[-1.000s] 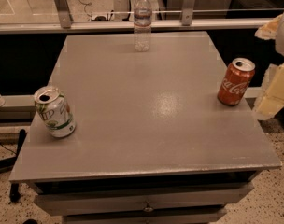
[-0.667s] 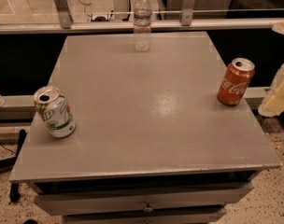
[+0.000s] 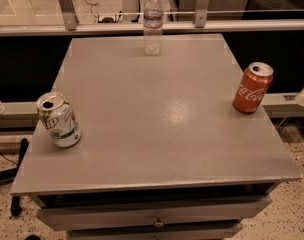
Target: Move coke can near water bottle
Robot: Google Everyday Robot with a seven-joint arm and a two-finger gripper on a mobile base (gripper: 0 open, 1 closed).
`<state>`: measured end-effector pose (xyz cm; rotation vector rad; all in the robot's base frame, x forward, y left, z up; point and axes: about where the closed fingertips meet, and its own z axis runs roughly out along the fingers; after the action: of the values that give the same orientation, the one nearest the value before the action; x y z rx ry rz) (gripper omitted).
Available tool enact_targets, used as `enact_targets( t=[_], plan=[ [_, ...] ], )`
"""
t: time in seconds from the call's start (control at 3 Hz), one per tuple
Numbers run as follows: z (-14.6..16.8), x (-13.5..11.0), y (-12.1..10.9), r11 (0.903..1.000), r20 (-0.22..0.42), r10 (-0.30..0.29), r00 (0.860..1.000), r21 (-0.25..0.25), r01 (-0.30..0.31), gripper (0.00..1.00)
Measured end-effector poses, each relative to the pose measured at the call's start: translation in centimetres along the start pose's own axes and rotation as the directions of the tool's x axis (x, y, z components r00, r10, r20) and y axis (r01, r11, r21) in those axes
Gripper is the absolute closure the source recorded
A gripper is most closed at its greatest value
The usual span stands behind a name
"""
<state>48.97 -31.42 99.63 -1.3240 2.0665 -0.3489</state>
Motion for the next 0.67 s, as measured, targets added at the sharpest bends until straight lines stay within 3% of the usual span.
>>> enact_targets(
  t=[0.33, 0.67],
  plan=[
    [2.7, 1.8, -1.4, 0.9903, 0.109, 0.138, 0.984, -0.002, -0.139, 0.00],
    [5.8, 2.7, -1.4, 0.9583, 0.214, 0.286, 0.934, -0.065, -0.278, 0.00]
  ],
)
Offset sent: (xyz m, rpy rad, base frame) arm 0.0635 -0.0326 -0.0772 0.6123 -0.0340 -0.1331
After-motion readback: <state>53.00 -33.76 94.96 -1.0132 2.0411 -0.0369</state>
